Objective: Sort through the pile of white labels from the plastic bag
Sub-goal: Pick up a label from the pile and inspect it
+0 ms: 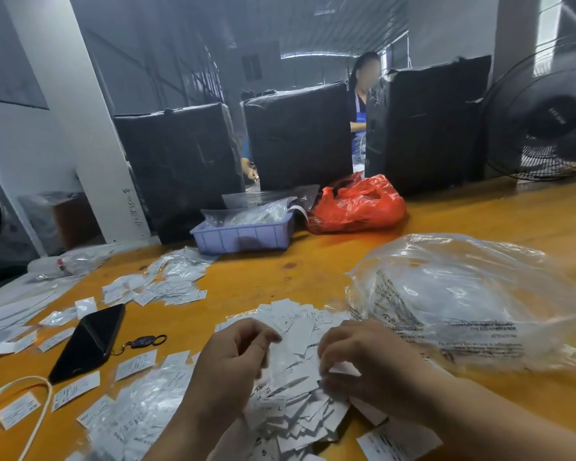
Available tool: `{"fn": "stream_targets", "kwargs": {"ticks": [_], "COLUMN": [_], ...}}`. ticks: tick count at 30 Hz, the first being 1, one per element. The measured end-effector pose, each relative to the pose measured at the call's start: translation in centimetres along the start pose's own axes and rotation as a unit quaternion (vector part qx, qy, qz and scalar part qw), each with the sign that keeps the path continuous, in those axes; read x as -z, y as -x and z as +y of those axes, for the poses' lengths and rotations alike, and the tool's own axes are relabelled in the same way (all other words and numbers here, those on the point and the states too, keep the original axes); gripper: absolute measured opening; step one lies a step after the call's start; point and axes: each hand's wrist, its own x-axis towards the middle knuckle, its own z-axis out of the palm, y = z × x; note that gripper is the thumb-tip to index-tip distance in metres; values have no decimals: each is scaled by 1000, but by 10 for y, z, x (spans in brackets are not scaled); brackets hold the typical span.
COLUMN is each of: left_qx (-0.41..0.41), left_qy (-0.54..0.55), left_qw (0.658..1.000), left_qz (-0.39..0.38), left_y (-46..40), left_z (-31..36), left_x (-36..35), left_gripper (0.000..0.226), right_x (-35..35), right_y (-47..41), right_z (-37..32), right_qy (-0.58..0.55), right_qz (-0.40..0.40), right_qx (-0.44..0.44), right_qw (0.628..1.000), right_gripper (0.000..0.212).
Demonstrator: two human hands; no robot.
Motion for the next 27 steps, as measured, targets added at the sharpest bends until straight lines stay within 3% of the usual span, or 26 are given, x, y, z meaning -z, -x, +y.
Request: {"fn": "stream_targets", "kwargs": {"ticks": [6,12,15,17,21,23,25,27], "left_qx": [3,-10,-13,-13,1,10,14,15], "left_qy": [-61,-84,-77,-58,-4,14,22,30], "left_qw": [997,995,996,998,1000,999,999,999], "left_qz": [42,56,37,26,28,28,24,19], "left_y": [2,3,4,4,2,2,2,3], "left_z": [0,3,3,2,2,3,4,5], "left_x": [-1,1,0,-1,0,1,1,1], "left_gripper": [9,15,17,16,17,21,23,23], "right_x": [1,3,7,9,13,15,16,17], "right_y": [2,3,4,4,3,4,3,3], "right_z": [-3,-5,-5,-4,2,2,0,-3], "right_qy": [-20,-58,-135,-225,-418,-478,-521,-531], "right_qz": [28,90,119,129,148,143,143,147], "right_qx": [-14,-13,-30,-59,-150,-170,-177,-173], "right_qw": [999,994,983,964,884,850,823,816], "right_gripper": [16,5,4,8,8,10,26,32]}}
